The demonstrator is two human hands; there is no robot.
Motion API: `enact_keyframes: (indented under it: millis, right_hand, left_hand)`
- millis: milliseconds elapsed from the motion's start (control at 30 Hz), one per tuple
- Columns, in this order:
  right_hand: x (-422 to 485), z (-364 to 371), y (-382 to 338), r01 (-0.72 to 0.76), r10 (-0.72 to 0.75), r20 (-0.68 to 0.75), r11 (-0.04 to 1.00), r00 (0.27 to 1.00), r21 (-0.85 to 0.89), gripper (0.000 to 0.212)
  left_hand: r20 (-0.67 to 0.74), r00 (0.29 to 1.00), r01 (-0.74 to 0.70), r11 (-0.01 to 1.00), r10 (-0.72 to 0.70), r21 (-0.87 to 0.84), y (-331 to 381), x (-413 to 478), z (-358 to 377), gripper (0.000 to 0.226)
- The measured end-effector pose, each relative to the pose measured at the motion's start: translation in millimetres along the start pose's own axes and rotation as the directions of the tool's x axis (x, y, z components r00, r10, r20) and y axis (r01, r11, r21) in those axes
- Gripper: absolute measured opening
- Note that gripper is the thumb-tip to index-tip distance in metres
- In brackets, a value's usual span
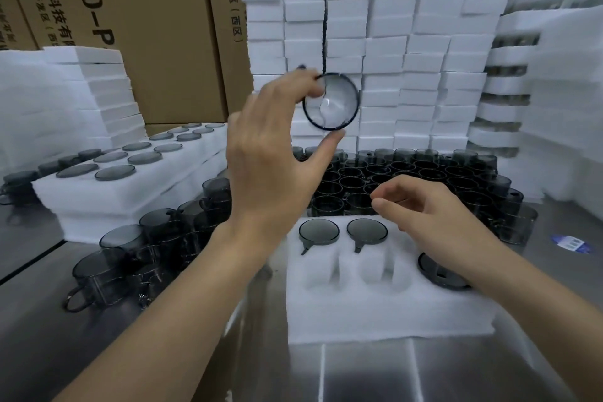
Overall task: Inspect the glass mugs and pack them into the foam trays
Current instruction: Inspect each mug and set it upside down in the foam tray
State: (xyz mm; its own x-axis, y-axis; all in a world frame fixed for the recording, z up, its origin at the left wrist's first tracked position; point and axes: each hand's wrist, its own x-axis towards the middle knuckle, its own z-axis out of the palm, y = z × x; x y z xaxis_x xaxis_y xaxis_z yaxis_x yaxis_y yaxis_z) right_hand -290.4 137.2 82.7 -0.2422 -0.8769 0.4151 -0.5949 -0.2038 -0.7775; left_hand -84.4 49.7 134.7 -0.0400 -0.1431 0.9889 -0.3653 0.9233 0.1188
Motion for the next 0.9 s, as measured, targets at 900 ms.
enact_keyframes:
  millis: [900]
  right_hand:
    - [-9,3,-18,0.146,-0.151,-0.192,0.989,0.970,-0.038,0.026]
  left_hand:
    - [0.861,0.274,0.820,-0.363,-0.428,-0.442,15,5,5,0.050]
